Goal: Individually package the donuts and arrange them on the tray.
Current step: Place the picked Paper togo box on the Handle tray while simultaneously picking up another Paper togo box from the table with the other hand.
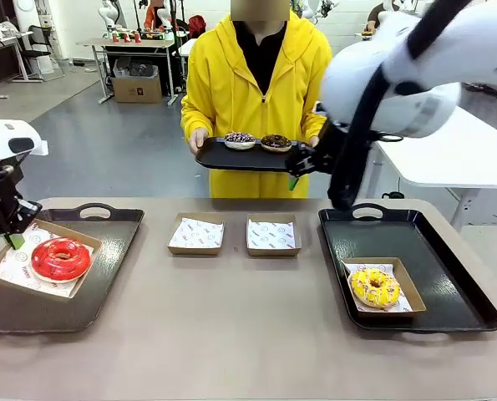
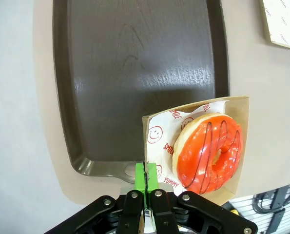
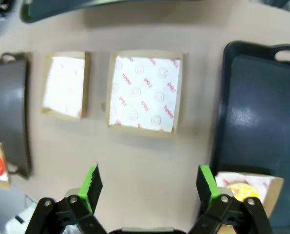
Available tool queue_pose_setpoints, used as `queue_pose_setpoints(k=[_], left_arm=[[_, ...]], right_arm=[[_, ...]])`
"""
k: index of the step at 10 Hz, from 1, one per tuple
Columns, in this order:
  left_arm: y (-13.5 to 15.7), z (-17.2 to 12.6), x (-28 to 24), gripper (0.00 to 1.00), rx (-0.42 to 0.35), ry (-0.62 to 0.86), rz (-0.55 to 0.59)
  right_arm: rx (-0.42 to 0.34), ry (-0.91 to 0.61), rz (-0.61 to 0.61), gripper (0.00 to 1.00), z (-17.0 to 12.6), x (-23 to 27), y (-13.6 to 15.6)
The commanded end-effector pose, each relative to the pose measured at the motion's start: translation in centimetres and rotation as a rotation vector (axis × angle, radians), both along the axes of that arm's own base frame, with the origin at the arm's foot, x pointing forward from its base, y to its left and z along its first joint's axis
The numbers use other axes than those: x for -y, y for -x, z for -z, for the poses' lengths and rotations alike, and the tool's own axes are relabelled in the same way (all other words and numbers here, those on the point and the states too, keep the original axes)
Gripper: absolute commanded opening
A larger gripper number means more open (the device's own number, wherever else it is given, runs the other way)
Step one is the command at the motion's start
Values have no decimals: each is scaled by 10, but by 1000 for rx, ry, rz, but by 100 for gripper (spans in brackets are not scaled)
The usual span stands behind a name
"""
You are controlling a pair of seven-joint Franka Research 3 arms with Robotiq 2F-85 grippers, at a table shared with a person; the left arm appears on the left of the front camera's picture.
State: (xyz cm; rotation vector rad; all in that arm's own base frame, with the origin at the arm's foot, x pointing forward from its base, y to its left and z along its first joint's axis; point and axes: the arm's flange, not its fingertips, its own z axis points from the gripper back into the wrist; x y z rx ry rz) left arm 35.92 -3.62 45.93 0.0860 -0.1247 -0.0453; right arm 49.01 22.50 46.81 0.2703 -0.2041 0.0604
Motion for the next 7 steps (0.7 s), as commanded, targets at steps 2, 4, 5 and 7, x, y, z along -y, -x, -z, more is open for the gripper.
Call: queue_pose_setpoints(k=[2, 4, 5, 7], left_arm=[[2, 29, -18, 1, 30, 0, 26], [-2, 14, -7, 1, 15, 0, 14], [-2, 14, -7, 1, 15, 0, 14], [-2, 14, -7, 1, 15, 0, 14]], right_arm=[[-34, 132, 111, 100, 20, -44, -46], [-40, 153, 168, 100, 36, -46, -72], [-39, 176, 196, 100, 44, -44, -81], [-56, 161, 205, 100, 52, -34, -94]])
